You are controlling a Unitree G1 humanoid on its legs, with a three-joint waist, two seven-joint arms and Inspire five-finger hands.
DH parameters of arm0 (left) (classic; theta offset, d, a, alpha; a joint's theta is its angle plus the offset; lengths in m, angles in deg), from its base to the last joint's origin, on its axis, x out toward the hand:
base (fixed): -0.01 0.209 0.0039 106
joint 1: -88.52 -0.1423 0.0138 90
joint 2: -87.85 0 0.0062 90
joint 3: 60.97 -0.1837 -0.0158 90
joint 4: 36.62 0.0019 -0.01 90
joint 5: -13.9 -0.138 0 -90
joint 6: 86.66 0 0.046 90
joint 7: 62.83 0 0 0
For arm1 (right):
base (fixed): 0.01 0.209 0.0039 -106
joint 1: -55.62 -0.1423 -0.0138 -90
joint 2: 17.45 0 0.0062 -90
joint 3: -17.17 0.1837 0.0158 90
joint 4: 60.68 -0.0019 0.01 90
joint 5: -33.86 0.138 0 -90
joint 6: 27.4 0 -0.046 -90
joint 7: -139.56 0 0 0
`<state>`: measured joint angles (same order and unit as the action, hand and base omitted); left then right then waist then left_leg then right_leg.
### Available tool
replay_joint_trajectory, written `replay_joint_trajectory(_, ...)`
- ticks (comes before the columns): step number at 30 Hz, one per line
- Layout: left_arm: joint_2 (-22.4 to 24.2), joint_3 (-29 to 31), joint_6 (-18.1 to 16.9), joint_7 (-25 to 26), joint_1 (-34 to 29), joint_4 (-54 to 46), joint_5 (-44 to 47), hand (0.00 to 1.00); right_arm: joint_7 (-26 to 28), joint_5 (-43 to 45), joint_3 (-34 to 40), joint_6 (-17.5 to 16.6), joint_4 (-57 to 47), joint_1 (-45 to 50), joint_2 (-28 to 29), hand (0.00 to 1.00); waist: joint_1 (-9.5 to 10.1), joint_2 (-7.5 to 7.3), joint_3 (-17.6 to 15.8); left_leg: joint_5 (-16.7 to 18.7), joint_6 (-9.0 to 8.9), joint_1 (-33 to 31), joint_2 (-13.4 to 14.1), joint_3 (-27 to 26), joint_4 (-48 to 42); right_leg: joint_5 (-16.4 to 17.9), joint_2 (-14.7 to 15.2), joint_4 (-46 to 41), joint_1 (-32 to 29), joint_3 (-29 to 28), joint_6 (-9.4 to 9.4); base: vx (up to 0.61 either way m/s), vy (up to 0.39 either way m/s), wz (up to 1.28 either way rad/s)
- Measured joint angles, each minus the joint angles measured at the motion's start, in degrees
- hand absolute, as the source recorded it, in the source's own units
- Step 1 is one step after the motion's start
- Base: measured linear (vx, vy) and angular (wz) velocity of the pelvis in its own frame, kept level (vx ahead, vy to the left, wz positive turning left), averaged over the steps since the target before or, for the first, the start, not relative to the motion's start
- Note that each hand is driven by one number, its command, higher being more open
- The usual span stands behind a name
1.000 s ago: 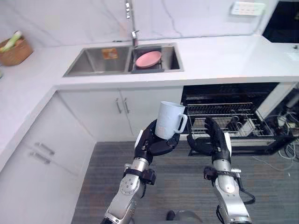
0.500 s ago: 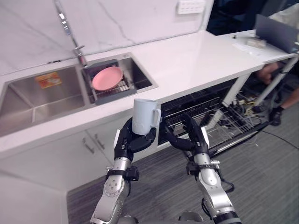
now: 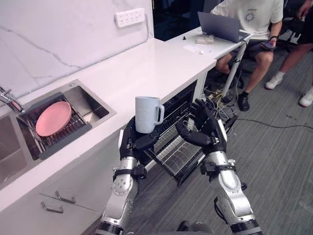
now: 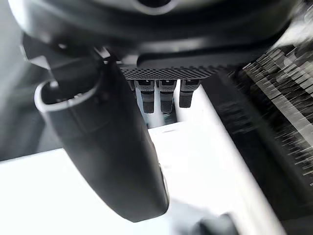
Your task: Walk over to the sink, pick up the cup, carry it to the dishwasher, place the cup inside the dishwasher, then close the dishwasher door
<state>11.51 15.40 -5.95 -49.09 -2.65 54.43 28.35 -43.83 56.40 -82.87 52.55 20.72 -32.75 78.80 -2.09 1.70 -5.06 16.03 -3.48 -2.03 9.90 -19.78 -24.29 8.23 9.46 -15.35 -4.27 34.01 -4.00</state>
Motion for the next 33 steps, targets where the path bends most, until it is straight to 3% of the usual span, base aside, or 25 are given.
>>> replay_joint_trajectory(2,0.0,0.0,0.0,0.1,0.0,1.3,-0.2,0.3,1.3,1.9,-1.5,-0.4,0.0,-0.3,-0.2,0.9,0.26,0.32,0.2,-3.1,-0.21,-0.5,-2.1,2.4,9.0,-0.9,-0.7,0.2,0.4,-2.4,1.54,0.09,0.056,-0.6)
replay_joint_trajectory(3,0.1,0.0,0.0,0.1,0.0,2.0,-0.9,0.3,1.7,3.2,-1.9,-0.4,0.0,-0.3,-0.6,0.9,0.46,0.88,0.5,-8.5,0.11,-0.4,-2.1,2.7,12.4,-1.1,-1.7,0.4,0.5,-3.6,1.88,0.13,0.094,-0.75)
replay_joint_trajectory(4,-0.1,0.0,0.0,0.1,0.0,3.2,-1.2,0.3,2.2,3.9,-2.7,-0.3,0.1,0.0,-0.5,0.9,1.08,0.34,0.6,-9.9,0.42,1.1,-2.1,1.5,13.4,-1.6,-2.3,0.6,1.0,-5.7,2.6,0.14,0.09,-0.65)
replay_joint_trajectory(7,-1.2,-0.2,0.3,-0.1,0.2,4.4,-2.6,0.3,3.6,5.6,-4.2,-0.3,-0.8,0.0,-0.3,0.9,0.04,-0.44,1.1,-11.5,1.29,4.2,-3.7,0.0,18.6,-3.0,-2.0,2.9,1.6,-7.2,3.69,0.11,0.103,-0.28)
replay_joint_trajectory(13,-1.4,-2.1,0.3,-1.0,0.2,3.1,-5.6,0.3,4.4,5.3,-6.2,-0.2,-0.9,-0.7,-0.3,0.9,0.19,-0.35,1.1,-12.6,2.06,7.3,-5.1,-0.5,23.0,-5.6,-2.8,8.4,4.8,-8.0,4.82,0.04,0.057,-0.03)
replay_joint_trajectory(20,-1.6,-3.8,0.3,-1.3,0.0,0.9,-9.0,0.3,2.1,2.3,-5.2,-0.2,1.2,-1.9,0.9,0.9,0.73,-0.33,1.2,-13.7,2.27,7.0,-5.2,-0.4,24.8,-8.6,-4.5,13.7,6.2,-7.9,4.67,-0.01,-0.01,0.0)
replay_joint_trajectory(24,-1.6,-7.2,0.3,-1.2,-0.2,-2.0,-11.1,0.3,0.1,0.1,-4.8,0.2,4.2,-1.9,1.2,0.9,1.08,-0.25,1.2,-14.2,2.15,6.7,-5.2,0.0,25.5,-9.0,-4.9,14.7,6.3,-7.4,4.63,-0.01,-0.023,0.05)
replay_joint_trajectory(32,-1.9,-7.5,0.4,-0.3,-0.1,-3.5,-16.1,0.3,-1.1,2.4,-6.5,0.2,5.2,-4.0,1.3,0.9,1.16,0.25,1.5,-14.3,1.98,6.2,-5.1,0.3,25.7,-9.1,-5.3,15.4,6.3,-7.3,4.47,0.01,-0.004,0.01)
replay_joint_trajectory(33,-2.1,-7.6,0.4,-0.3,0.0,-3.6,-16.7,0.3,-1.1,3.4,-6.8,0.4,5.7,-4.5,0.8,0.3,1.18,0.37,1.6,-14.3,1.99,6.1,-5.2,0.3,25.7,-9.1,-5.3,15.4,6.2,-7.3,4.48,0.0,0.0,0.0)
